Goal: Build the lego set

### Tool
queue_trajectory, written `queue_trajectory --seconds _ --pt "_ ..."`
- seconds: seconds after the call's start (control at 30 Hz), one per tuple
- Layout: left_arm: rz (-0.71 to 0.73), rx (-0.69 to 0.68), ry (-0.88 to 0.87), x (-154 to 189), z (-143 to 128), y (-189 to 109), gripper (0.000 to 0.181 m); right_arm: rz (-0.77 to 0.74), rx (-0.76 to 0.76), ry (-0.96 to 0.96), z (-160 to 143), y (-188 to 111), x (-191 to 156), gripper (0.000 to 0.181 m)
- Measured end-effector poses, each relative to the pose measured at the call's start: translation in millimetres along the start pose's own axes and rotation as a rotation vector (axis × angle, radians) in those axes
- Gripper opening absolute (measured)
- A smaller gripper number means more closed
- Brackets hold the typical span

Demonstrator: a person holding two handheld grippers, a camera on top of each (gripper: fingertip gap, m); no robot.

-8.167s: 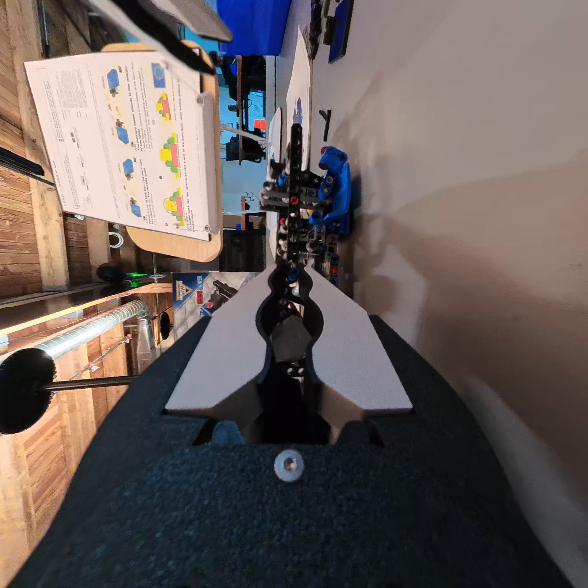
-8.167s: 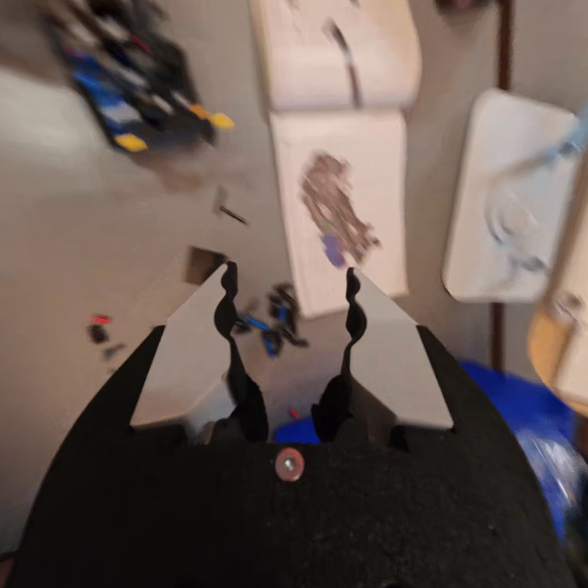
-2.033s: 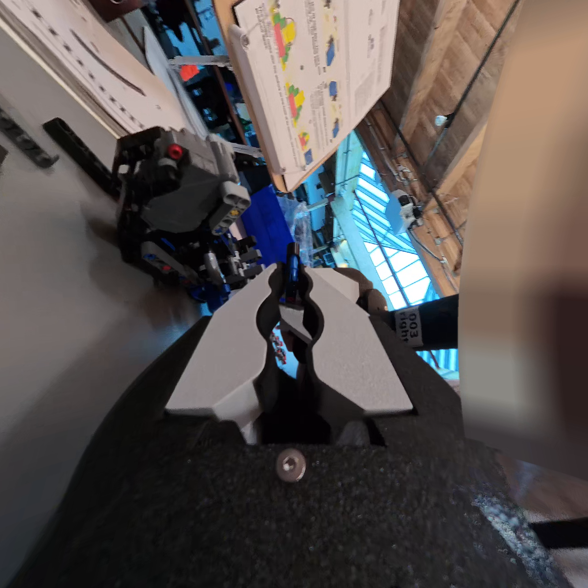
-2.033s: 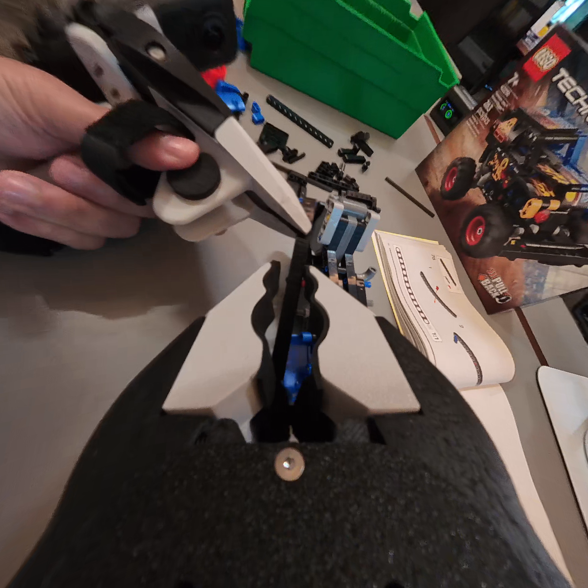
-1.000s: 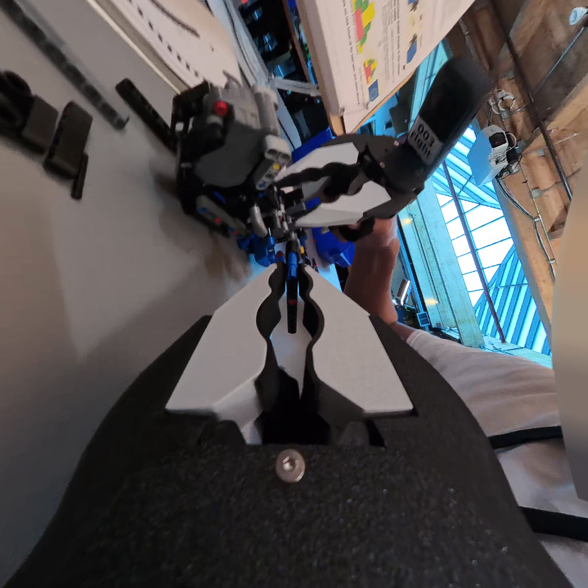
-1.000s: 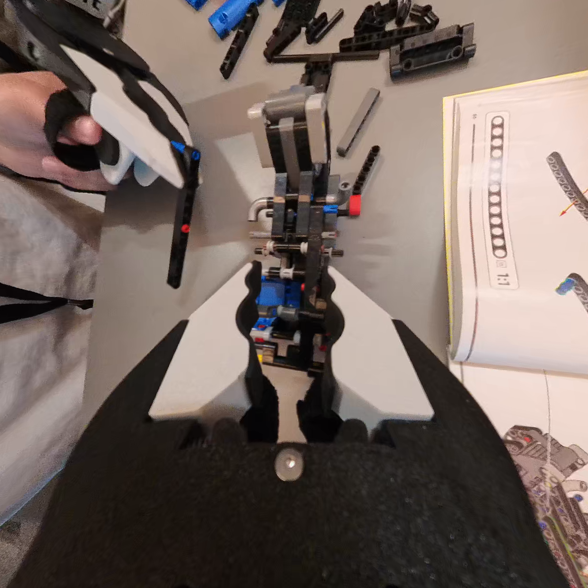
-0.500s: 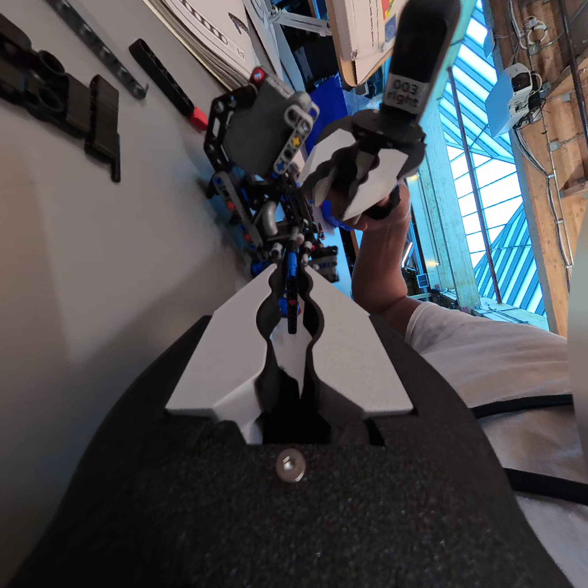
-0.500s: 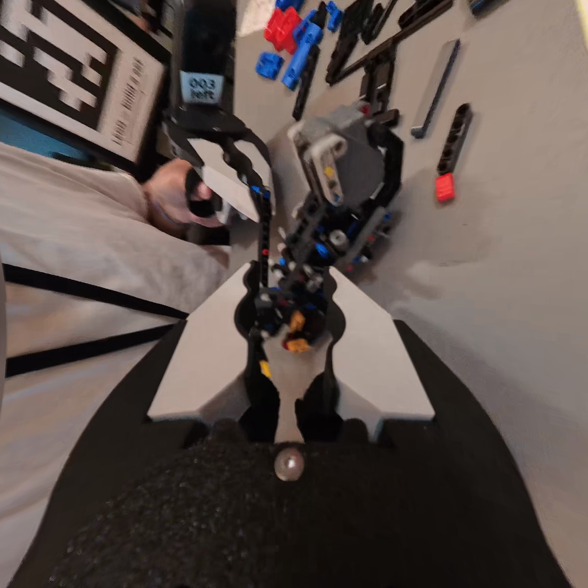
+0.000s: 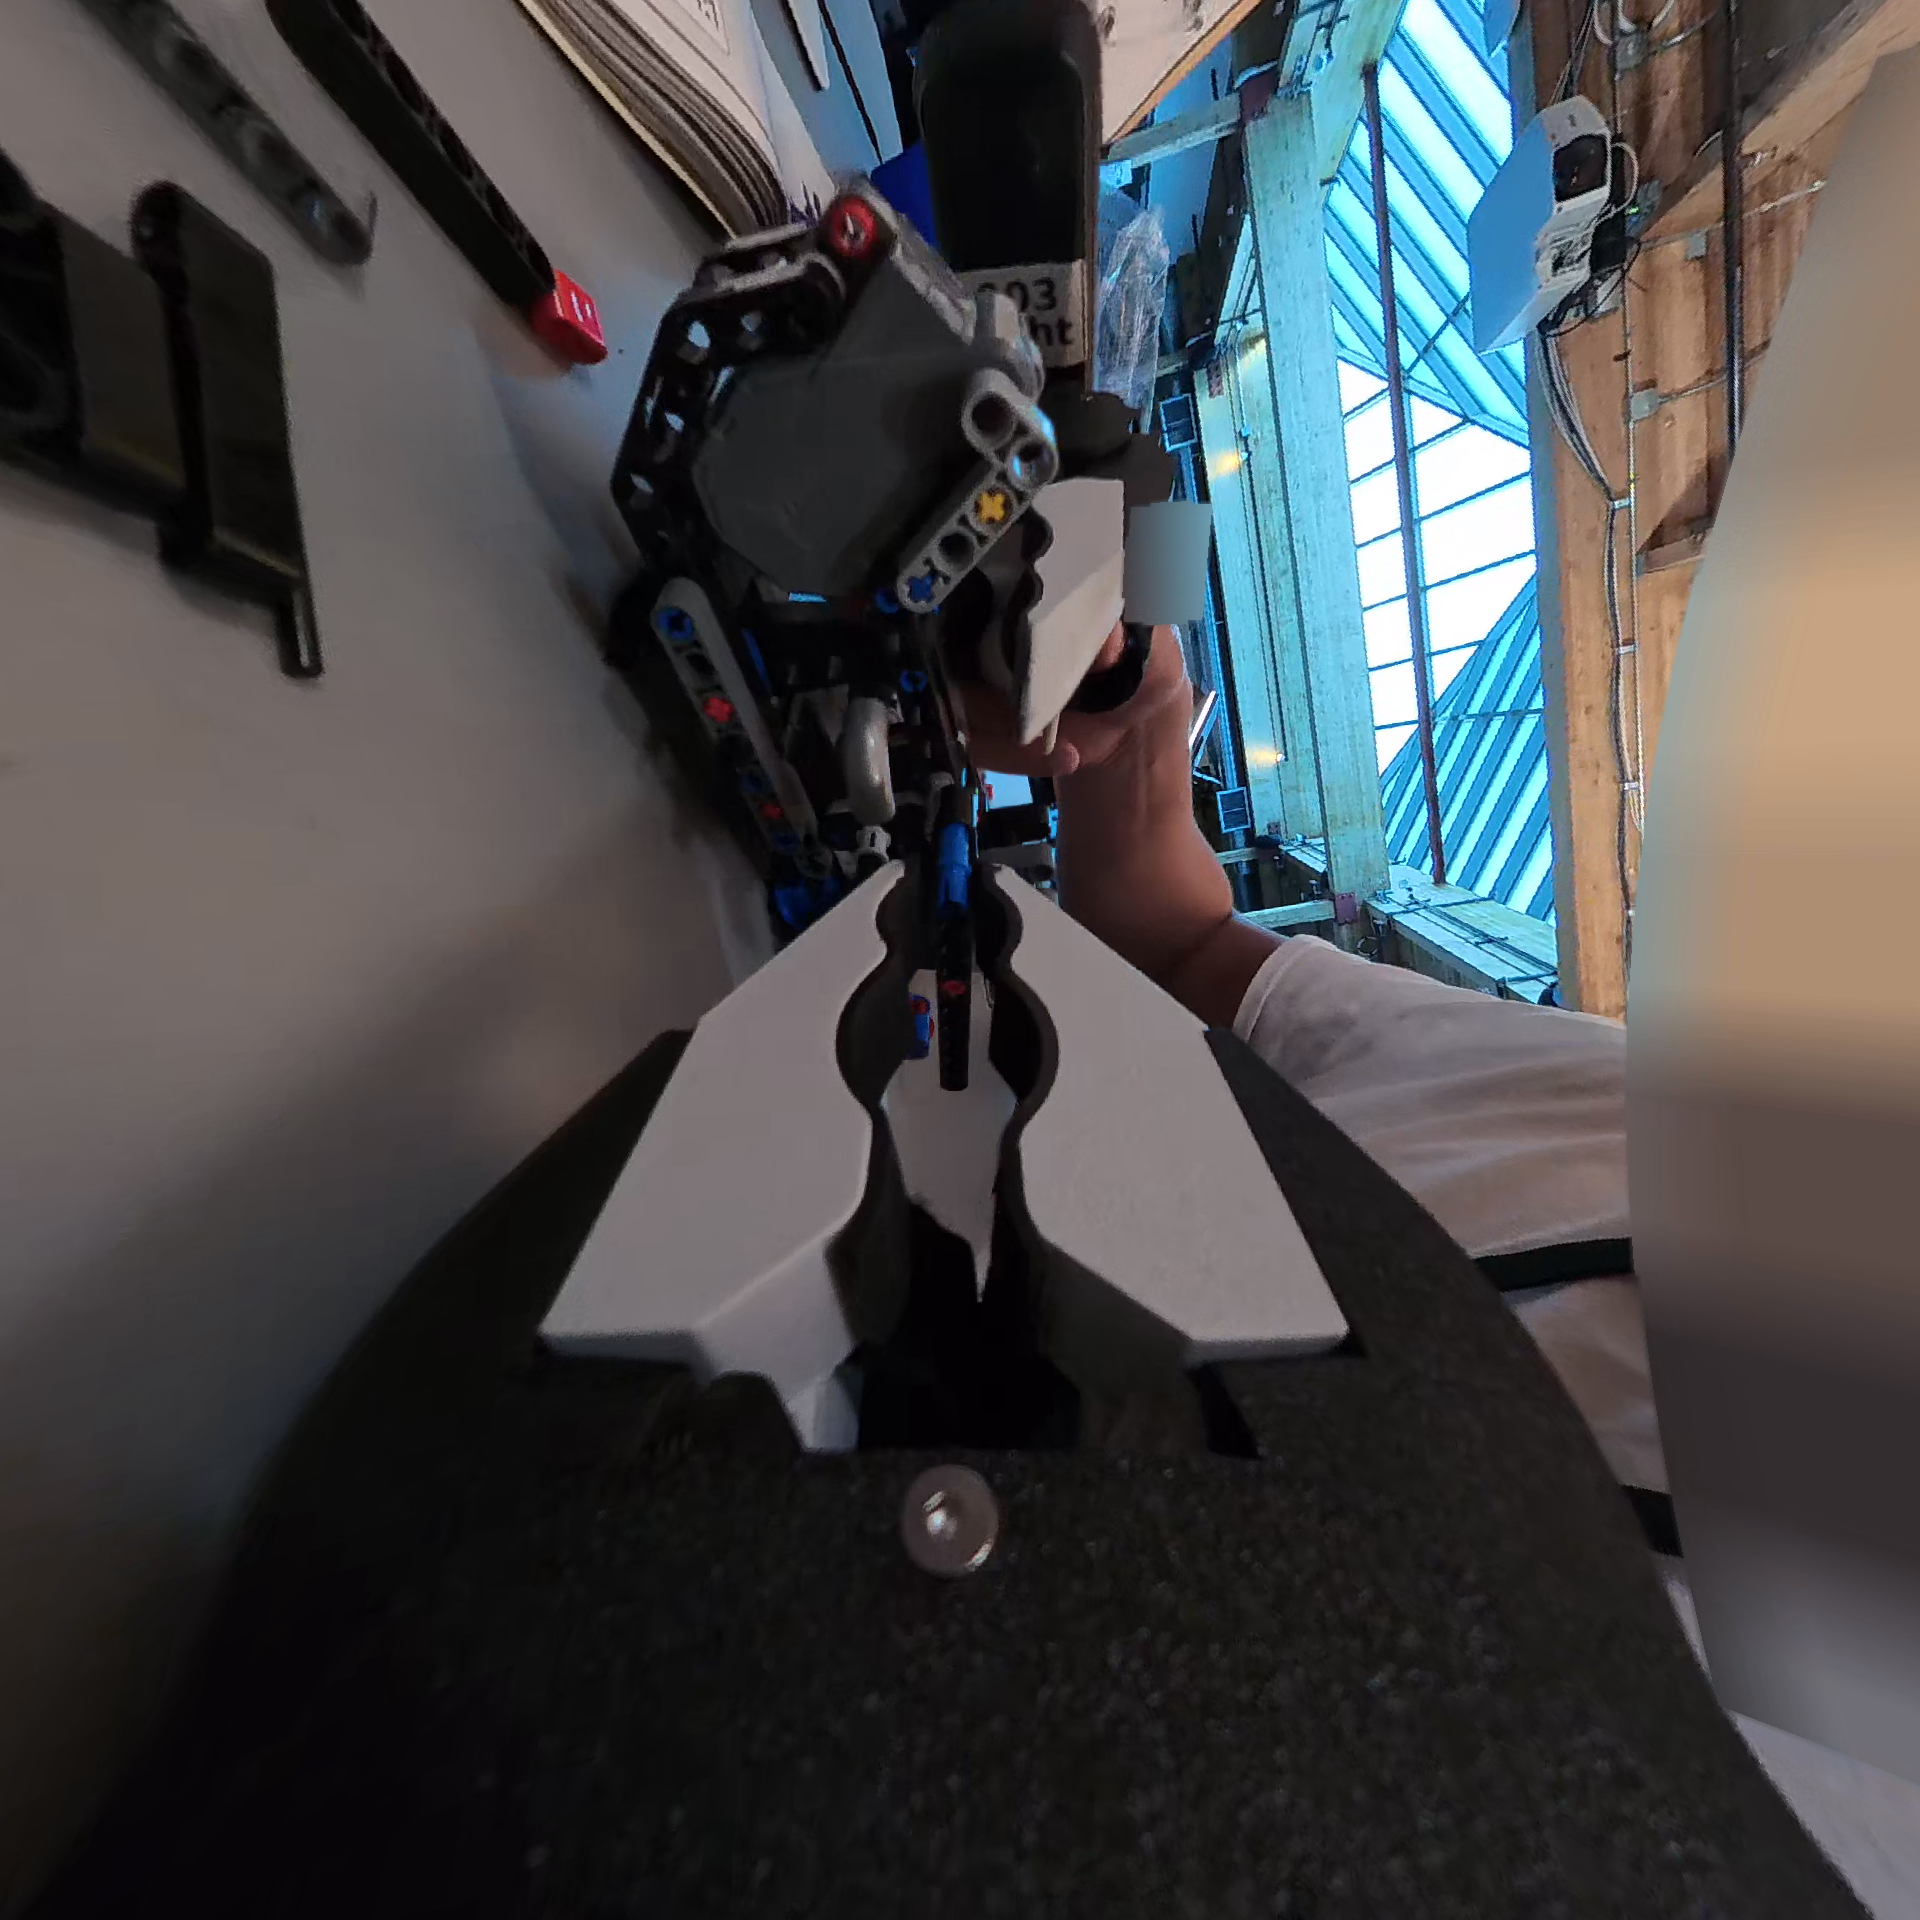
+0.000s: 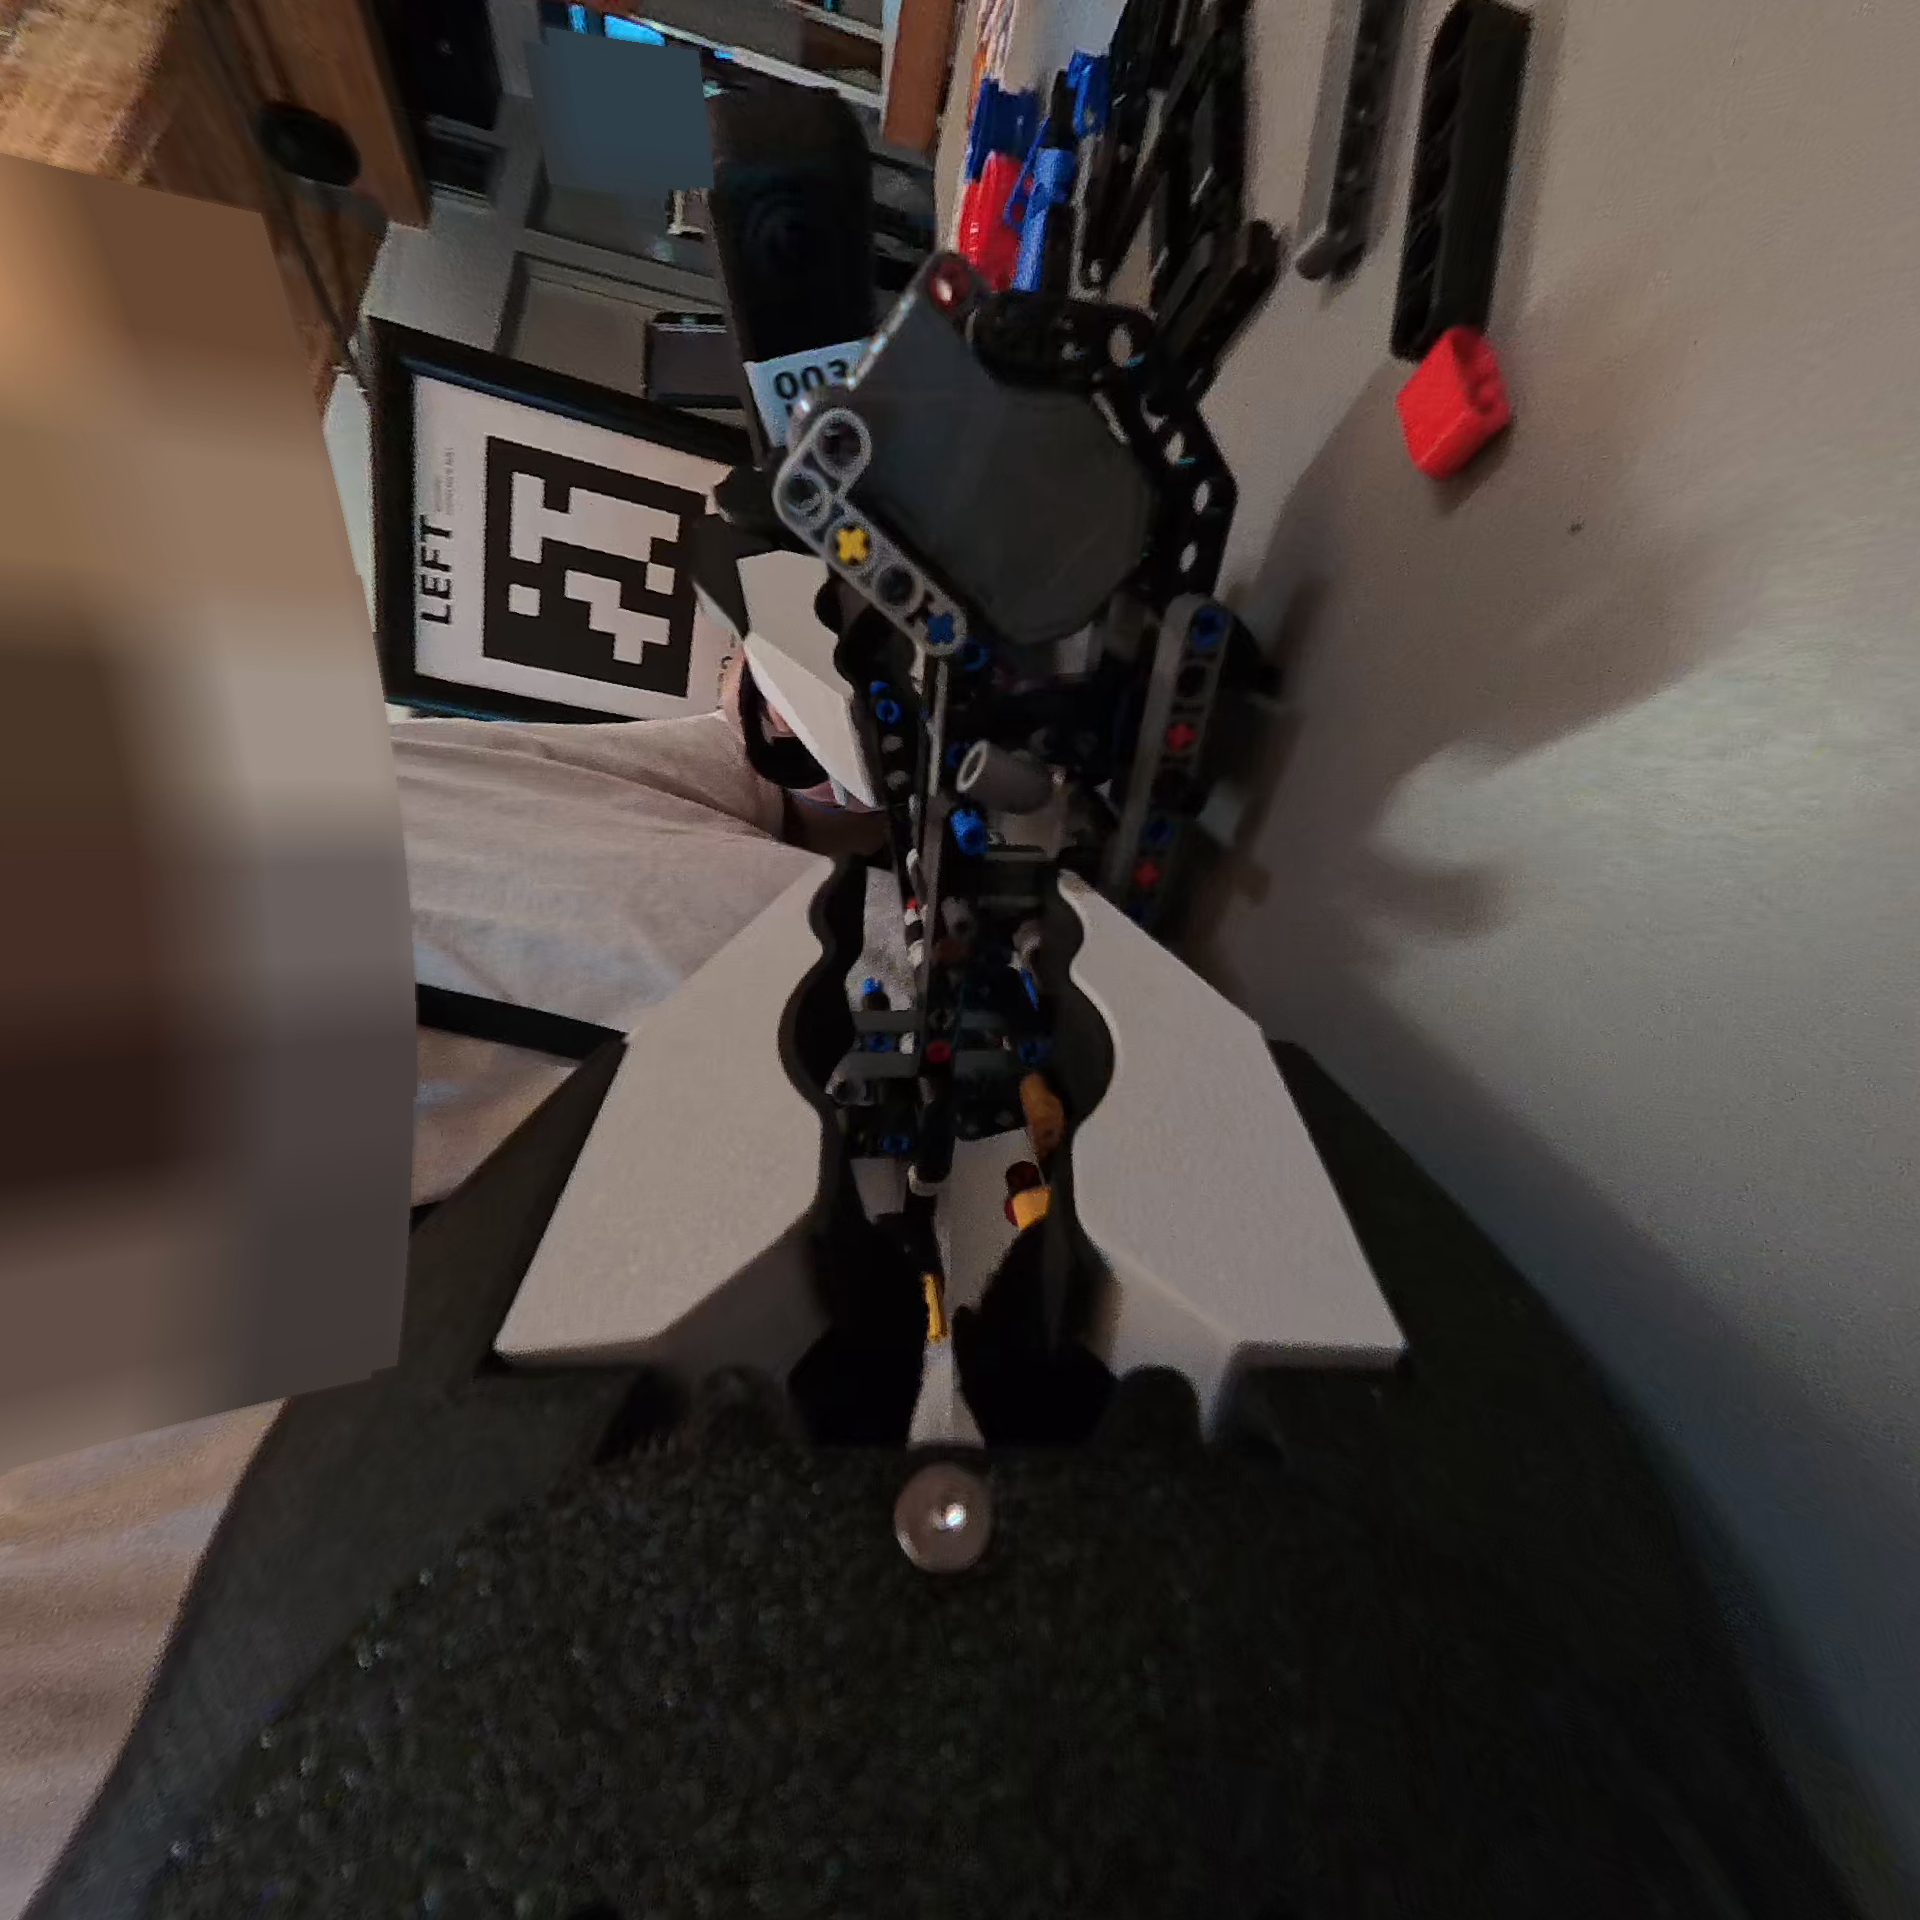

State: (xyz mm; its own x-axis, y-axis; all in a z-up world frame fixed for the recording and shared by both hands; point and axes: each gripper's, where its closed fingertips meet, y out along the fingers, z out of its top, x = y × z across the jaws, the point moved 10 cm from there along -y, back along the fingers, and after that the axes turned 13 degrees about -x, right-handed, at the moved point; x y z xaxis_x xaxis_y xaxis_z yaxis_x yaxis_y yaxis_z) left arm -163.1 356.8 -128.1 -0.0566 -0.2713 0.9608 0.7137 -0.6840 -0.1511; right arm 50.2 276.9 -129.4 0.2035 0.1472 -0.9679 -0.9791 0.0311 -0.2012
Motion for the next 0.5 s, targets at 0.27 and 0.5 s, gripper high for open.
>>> queue_trajectory --seconds 0.27,0.5 --pt "0.006 -0.018 -0.025 -2 0 6 0.005 0.053 0.034 -0.026 3 13 1 0.007" --pt "-0.011 -0.024 -0.013 -1 2 6 0.005 0.056 0.066 -0.142 -1 12 -4 0.007"
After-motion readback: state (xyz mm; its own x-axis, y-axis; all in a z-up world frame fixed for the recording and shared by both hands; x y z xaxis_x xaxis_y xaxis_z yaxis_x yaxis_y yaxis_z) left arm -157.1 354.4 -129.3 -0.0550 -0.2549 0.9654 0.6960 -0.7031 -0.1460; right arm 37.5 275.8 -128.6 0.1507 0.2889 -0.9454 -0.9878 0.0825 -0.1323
